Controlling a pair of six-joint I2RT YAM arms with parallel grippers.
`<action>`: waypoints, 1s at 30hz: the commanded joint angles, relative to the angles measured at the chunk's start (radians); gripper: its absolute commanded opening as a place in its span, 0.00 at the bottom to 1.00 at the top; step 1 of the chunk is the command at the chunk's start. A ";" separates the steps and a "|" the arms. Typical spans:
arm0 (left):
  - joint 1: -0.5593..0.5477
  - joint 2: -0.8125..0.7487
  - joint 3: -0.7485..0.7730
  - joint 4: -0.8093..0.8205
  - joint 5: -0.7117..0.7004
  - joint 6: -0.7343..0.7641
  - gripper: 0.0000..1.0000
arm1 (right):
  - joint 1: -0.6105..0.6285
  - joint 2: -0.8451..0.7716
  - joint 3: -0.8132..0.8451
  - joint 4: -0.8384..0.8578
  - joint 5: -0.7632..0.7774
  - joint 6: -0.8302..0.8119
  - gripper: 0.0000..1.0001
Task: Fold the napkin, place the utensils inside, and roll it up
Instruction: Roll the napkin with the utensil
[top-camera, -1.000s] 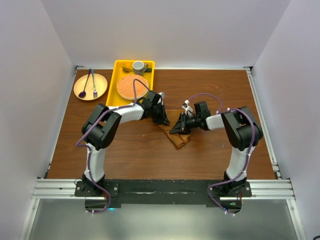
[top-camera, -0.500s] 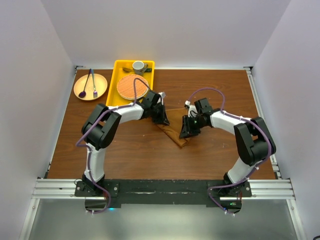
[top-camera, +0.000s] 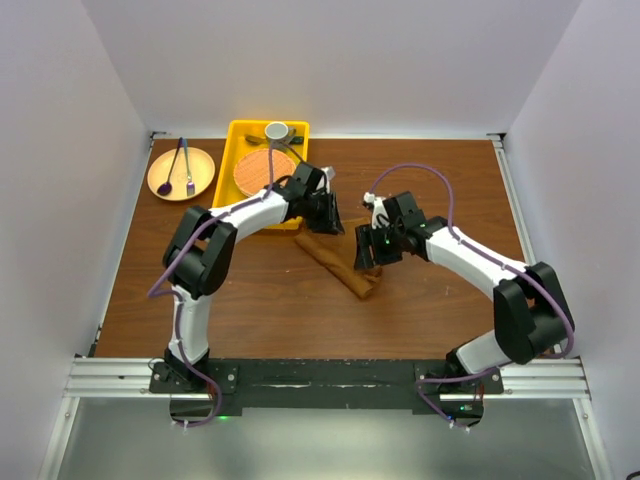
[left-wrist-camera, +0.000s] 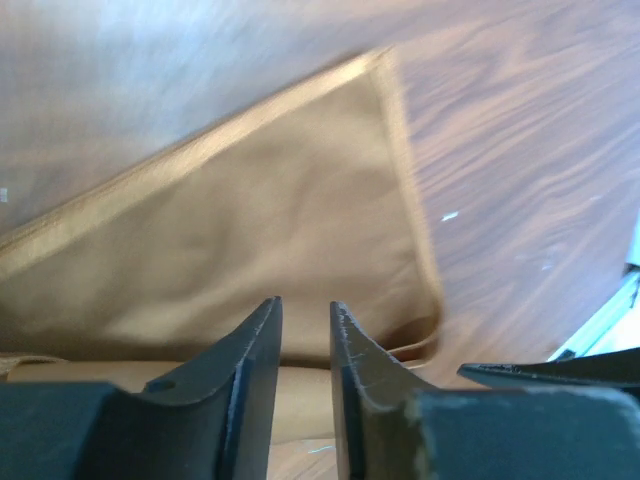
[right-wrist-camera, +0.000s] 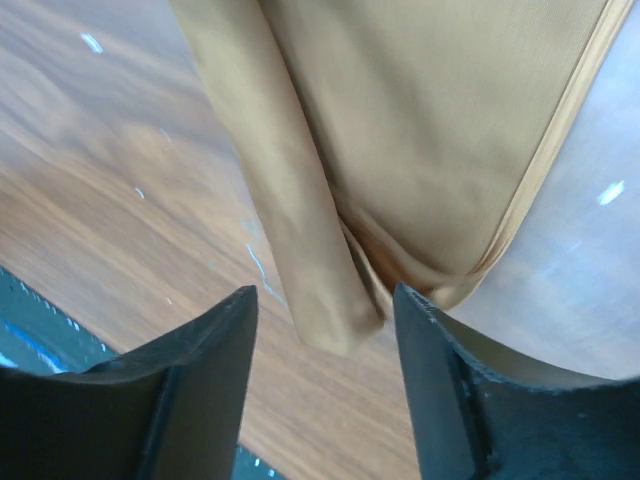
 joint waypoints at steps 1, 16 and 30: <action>0.017 -0.059 0.127 -0.080 0.028 -0.024 0.37 | 0.009 -0.035 0.102 -0.002 0.066 -0.085 0.66; 0.244 -0.372 -0.073 -0.269 -0.104 -0.159 0.39 | 0.325 0.154 0.253 -0.010 0.429 -0.234 0.66; 0.261 -0.493 -0.245 -0.223 -0.067 -0.158 0.38 | 0.417 0.327 0.272 -0.005 0.577 -0.412 0.66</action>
